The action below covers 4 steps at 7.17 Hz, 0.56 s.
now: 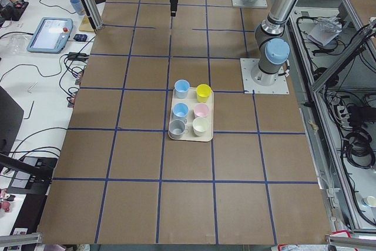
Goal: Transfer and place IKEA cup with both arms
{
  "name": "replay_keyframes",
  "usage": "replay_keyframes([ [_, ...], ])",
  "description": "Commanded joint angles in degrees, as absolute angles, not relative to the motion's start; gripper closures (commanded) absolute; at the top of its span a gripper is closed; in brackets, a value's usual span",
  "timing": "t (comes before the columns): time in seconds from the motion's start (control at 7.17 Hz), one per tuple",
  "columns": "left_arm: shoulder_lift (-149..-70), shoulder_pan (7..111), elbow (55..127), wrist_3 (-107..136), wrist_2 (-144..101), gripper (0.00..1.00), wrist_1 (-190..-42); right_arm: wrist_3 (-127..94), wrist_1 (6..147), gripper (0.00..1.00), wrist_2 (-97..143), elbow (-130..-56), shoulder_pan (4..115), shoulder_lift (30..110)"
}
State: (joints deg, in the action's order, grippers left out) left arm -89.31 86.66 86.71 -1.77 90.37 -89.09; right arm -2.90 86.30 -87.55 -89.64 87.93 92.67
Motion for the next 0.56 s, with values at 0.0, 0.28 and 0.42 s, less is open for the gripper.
replay_keyframes([
  [0.0,-91.0,88.0,83.8,-0.9,89.9,0.00,-89.6,-2.9,86.0,0.00,-87.5,-89.6,88.0,92.9],
  [0.28,-90.6,88.2,84.4,-1.1,90.5,0.00,-89.6,-2.9,85.9,0.00,-87.6,-89.7,88.1,92.8],
  [0.42,-89.7,88.2,85.1,-1.5,90.5,0.00,-89.7,-2.9,85.9,0.00,-87.5,-89.6,88.1,92.8],
])
